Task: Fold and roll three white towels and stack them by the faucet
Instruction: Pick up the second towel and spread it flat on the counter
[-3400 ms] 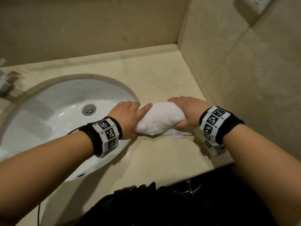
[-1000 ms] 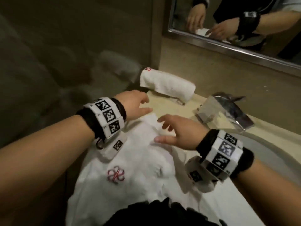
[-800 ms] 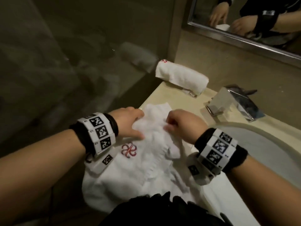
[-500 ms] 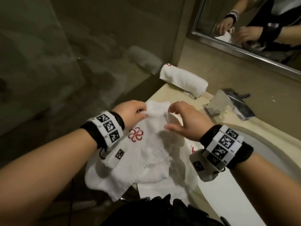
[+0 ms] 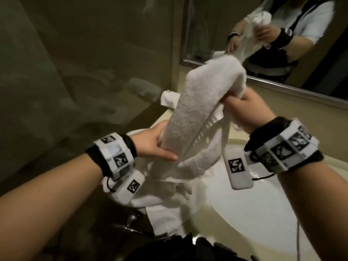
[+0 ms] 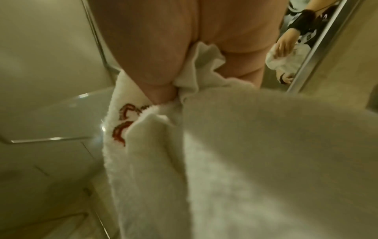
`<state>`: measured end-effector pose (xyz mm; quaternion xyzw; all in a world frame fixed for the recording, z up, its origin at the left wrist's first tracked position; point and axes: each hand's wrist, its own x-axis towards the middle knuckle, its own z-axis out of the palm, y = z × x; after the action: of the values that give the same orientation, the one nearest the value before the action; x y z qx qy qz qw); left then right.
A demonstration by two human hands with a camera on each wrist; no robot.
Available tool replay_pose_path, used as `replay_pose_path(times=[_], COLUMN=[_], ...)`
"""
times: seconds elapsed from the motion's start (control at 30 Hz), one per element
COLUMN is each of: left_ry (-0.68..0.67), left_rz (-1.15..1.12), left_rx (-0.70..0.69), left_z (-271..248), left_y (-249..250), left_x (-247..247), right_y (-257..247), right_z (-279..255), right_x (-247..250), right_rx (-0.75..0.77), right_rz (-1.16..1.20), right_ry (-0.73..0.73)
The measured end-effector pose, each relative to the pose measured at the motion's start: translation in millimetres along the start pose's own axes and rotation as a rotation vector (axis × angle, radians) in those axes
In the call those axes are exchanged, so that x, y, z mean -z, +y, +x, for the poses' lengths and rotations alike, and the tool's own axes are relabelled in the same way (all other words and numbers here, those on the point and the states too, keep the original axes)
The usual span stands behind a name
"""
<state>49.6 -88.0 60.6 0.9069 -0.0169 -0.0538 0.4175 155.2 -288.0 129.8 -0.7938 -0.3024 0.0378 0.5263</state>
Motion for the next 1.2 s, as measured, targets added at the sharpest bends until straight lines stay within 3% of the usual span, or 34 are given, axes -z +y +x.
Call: replay_pose_path(times=[0.1, 0.17, 0.3, 0.4, 0.47, 0.6, 0.67, 0.7, 0.77, 0.8, 0.83, 0.9, 0.97, 1.07, 1.13, 1.2], left_ry=[0.018, -0.043, -0.353, -0.569, -0.682, -0.849, -0.802, -0.733, -0.495, -0.39, -0.323, -0.316, -0.451, -0.687, -0.694, -0.611], left_rz=[-0.156, -0.244, -0.486, -0.589, -0.629, -0.637, -0.467, -0.253, 0.305, 0.439, 0.444, 0.301, 0.267, 0.492, 0.699, 0.836], left_rx=[-0.11, -0.185, -0.288, -0.283, -0.248, -0.084, -0.016, -0.026, -0.091, -0.114, -0.147, -0.282, -0.392, -0.389, -0.402, -0.467], left_z=[22.1, 35.0, 49.9, 53.9, 57.4, 66.3, 75.6, 82.3, 98.8, 103.4, 104.7, 100.3, 87.7, 71.9, 66.9, 62.8], left_y=[46.1, 85.7, 170.6, 227.1, 252.1, 253.5, 240.2, 230.7, 211.6, 206.9, 206.5, 210.4, 215.6, 213.4, 206.4, 202.3], left_x=[-43.0, -72.1, -152.1, -215.9, -252.9, -294.3, -307.4, -313.9, -321.2, -325.3, -329.2, -344.2, -368.5, -407.4, -422.5, -431.4], right_y=[-17.4, -29.4, -41.2, -41.4, -34.6, 10.4, 52.6, 78.5, 126.1, 149.1, 168.5, 199.2, 217.3, 223.8, 221.3, 221.7], right_z=[-32.4, -65.7, -147.6, -202.3, -235.5, -281.5, -298.2, -306.3, -318.4, -324.1, -329.5, -340.8, -349.2, -357.3, -358.6, -360.7], right_x=[53.6, 95.2, 186.6, 245.7, 281.9, 317.3, 316.1, 311.6, 301.7, 297.2, 293.5, 284.2, 275.2, 267.1, 262.6, 255.1], right_rx=[0.037, 0.063, 0.021, -0.086, -0.188, -0.415, -0.549, -0.638, -0.837, -0.936, -1.008, -1.092, -1.076, -0.796, -0.617, -0.567], right_rz=[-0.109, -0.18, -0.389, -0.576, -0.735, -0.894, -0.897, -0.859, -0.792, -0.787, -0.801, -0.835, -0.899, -1.069, -1.075, -1.115], right_ry=[0.074, 0.184, 0.408, 0.557, 0.573, 0.431, 0.364, 0.308, 0.187, 0.135, 0.097, 0.056, 0.033, 0.106, 0.08, -0.055])
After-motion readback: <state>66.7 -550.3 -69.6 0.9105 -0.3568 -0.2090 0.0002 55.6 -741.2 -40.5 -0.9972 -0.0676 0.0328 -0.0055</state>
